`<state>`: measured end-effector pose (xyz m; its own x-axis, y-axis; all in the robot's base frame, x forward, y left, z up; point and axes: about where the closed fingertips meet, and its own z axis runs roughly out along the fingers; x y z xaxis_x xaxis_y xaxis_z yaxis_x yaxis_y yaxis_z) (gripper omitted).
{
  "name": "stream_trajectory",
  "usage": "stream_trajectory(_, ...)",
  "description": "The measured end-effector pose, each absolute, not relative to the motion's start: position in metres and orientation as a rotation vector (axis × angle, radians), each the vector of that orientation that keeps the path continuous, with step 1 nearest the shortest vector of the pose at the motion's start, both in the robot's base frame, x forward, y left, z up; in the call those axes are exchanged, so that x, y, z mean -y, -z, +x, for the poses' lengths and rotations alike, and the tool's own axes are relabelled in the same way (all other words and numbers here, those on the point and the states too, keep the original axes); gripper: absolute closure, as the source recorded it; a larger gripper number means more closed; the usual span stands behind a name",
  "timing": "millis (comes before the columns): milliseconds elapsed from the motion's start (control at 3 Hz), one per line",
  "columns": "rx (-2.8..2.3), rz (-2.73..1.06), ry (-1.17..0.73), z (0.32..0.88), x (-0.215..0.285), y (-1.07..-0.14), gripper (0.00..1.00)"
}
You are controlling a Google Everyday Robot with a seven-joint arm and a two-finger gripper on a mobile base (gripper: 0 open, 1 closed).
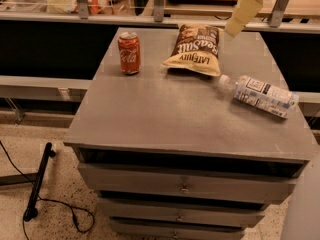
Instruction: Move brown chip bag near blue plastic bottle
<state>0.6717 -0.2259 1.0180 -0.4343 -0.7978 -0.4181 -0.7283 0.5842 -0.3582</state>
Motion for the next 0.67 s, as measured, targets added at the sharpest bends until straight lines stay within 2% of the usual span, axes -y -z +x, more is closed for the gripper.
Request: stream_trajectory(667, -2.336, -1.121, 0.147, 0.684, 0.223, -1.01, 0.0)
